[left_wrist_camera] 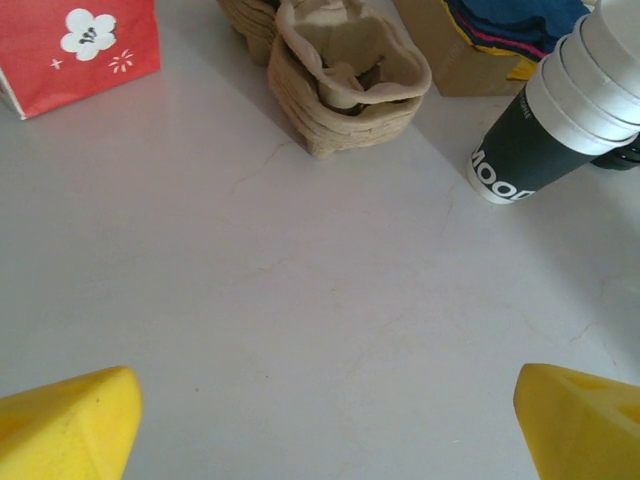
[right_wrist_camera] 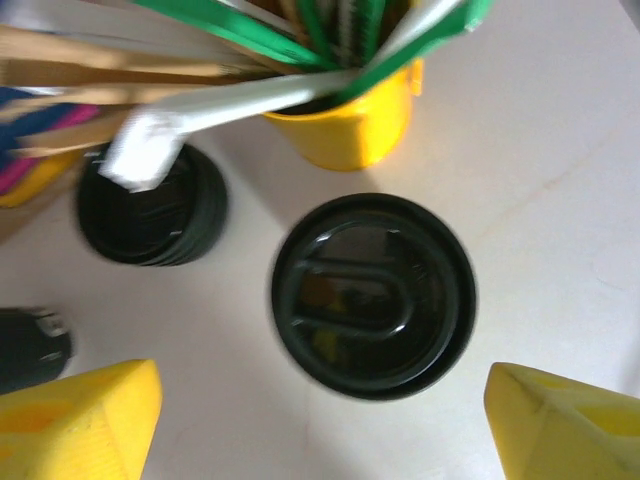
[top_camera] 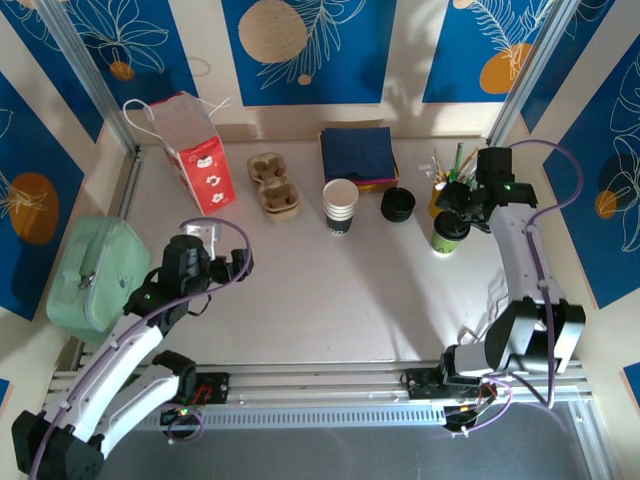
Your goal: Pack the takeout coffee
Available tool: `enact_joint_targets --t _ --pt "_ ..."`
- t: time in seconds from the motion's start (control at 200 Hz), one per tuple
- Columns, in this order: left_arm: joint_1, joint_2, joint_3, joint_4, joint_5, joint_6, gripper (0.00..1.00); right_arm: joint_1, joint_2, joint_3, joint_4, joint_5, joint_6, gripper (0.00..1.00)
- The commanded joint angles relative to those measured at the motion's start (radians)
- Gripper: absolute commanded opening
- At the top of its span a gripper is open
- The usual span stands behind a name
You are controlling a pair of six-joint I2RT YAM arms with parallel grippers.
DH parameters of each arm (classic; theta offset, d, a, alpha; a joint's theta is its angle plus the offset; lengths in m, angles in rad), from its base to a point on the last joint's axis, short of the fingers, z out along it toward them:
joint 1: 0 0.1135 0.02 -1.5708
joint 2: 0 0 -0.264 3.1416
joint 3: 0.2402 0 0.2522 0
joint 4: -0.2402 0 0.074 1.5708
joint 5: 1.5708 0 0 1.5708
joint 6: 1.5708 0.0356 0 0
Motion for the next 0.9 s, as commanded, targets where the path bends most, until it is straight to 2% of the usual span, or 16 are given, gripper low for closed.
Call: enact_joint_targets --t 0.0,0.16,0.375,0.53,0.65,0.75,0.895 --pt "0.013 0.031 0.062 0.018 0.056 -0.026 0.95 0.027 -0.092 0.010 0.009 -0.166 -0.019 0.84" --pt "0.013 0.104 0.106 0.045 0.080 -0.064 0.92 0.090 -0.180 -0.040 0.095 -0.350 -0.027 0.84" --pt "0.013 0.263 0.203 0.070 0.082 -0.183 0.85 0.210 -0.205 -0.120 0.241 -0.477 -0.050 0.84" --pt "0.013 0.399 0.295 0.069 0.052 -0.248 0.82 0.309 -0.207 -0.215 0.389 -0.483 -0.056 0.83" --pt "0.013 0.515 0.379 0.059 0.013 -0.281 0.78 0.380 -0.211 -0.278 0.467 -0.428 -0.086 0.83" --pt "0.014 0.614 0.451 0.057 -0.013 -0.303 0.74 0.408 -0.226 -0.334 0.524 -0.367 -0.097 0.83" --pt "0.014 0.745 0.556 0.063 -0.055 -0.311 0.68 0.429 -0.268 -0.434 0.629 -0.341 -0.084 0.83"
